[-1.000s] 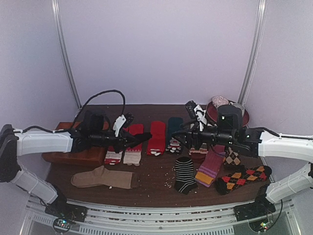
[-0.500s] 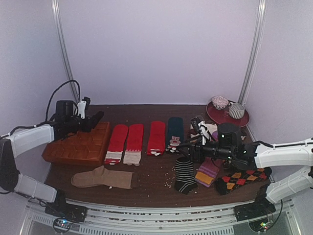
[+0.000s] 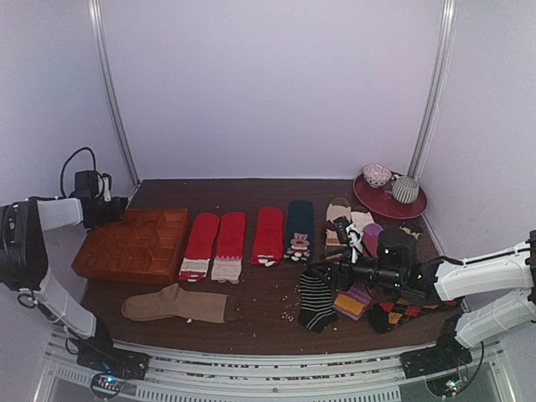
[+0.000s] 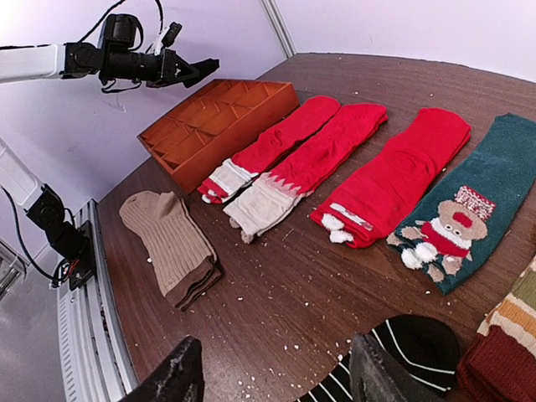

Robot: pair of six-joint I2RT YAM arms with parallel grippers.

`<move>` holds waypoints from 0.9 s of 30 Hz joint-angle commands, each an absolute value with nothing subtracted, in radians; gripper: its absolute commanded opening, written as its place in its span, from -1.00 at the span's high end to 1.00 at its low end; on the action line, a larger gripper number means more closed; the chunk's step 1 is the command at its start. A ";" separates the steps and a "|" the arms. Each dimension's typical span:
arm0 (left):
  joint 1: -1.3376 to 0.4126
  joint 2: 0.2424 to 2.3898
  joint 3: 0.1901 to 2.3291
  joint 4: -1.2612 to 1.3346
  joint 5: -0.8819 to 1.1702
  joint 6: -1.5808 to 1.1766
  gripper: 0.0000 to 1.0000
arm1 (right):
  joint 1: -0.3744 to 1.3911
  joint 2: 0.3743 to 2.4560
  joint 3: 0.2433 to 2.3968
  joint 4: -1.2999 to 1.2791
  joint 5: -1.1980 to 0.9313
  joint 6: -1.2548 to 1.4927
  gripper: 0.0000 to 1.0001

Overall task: Roll the socks
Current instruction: Place the sock in the storage box.

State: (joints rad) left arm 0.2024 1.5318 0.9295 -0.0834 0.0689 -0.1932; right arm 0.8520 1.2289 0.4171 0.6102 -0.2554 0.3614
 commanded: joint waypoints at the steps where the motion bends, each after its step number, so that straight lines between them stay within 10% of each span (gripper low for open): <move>1: 0.227 1.594 1.012 -0.034 0.027 -0.180 1.00 | 0.847 1.223 0.383 0.704 -0.276 0.395 -0.20; 27: 0.268 1.903 1.263 -0.245 -0.235 -0.159 1.00 | 0.822 1.368 0.338 0.877 -0.351 0.466 -0.19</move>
